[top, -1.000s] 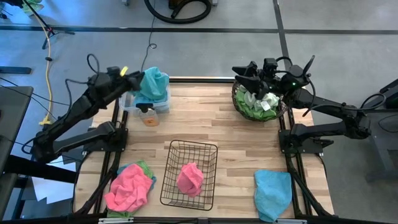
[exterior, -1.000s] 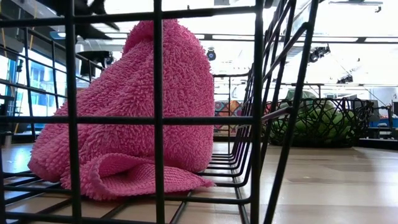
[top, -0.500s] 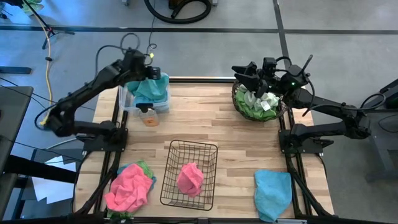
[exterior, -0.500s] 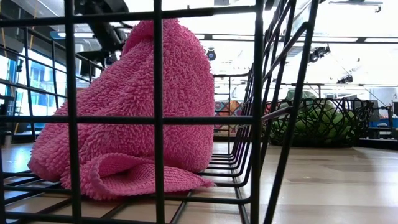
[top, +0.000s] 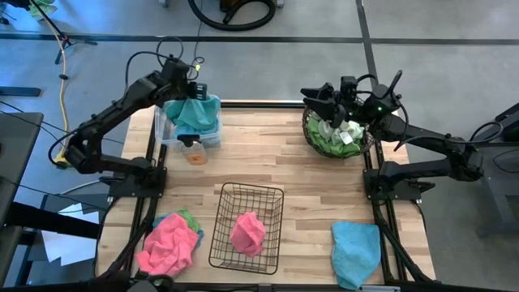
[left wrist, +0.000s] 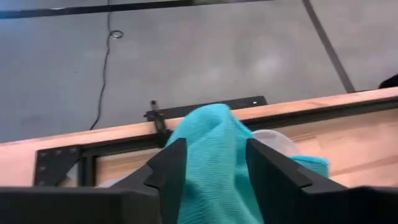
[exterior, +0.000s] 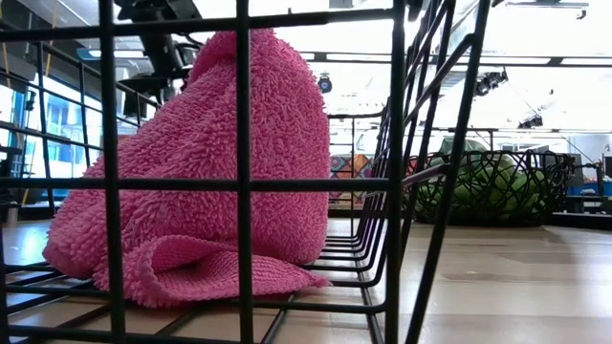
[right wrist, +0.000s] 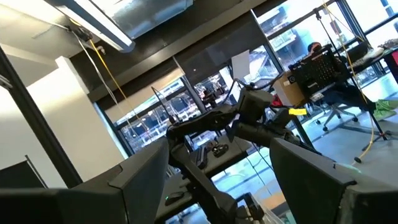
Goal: Sort microfiber towel by color & place in baskets
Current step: Put the blue microfiber towel into the transparent bin
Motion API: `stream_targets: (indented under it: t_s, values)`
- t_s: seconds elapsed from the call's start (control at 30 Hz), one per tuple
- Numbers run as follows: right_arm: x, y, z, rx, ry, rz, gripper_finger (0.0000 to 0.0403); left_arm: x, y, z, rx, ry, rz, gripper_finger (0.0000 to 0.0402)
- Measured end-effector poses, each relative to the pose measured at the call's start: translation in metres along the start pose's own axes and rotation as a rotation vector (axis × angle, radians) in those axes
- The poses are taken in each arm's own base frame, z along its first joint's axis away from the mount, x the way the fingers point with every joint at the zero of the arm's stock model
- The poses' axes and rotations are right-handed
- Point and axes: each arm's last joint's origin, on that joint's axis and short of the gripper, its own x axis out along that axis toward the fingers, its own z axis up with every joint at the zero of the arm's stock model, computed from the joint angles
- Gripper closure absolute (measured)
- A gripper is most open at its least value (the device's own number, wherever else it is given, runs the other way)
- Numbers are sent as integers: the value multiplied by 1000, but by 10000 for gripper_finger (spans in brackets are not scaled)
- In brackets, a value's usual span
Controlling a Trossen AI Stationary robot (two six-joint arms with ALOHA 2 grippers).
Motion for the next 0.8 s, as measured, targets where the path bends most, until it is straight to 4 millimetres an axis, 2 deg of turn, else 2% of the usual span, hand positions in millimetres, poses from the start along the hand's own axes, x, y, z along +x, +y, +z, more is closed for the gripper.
stream_targets:
  t_s: [0.3, 0.53, 0.8]
  values:
    - [0, -1, -1, -9, 15, -11, 126, 4, 9, 1, -33, 50, -26, 186]
    - [0, -2, -3, -4, 33, -23, 126, 19, 14, 0, -27, 107, 16, 181]
    - [0, -2, -3, 1, 31, -27, 126, 36, 11, -6, 22, 201, 14, 181]
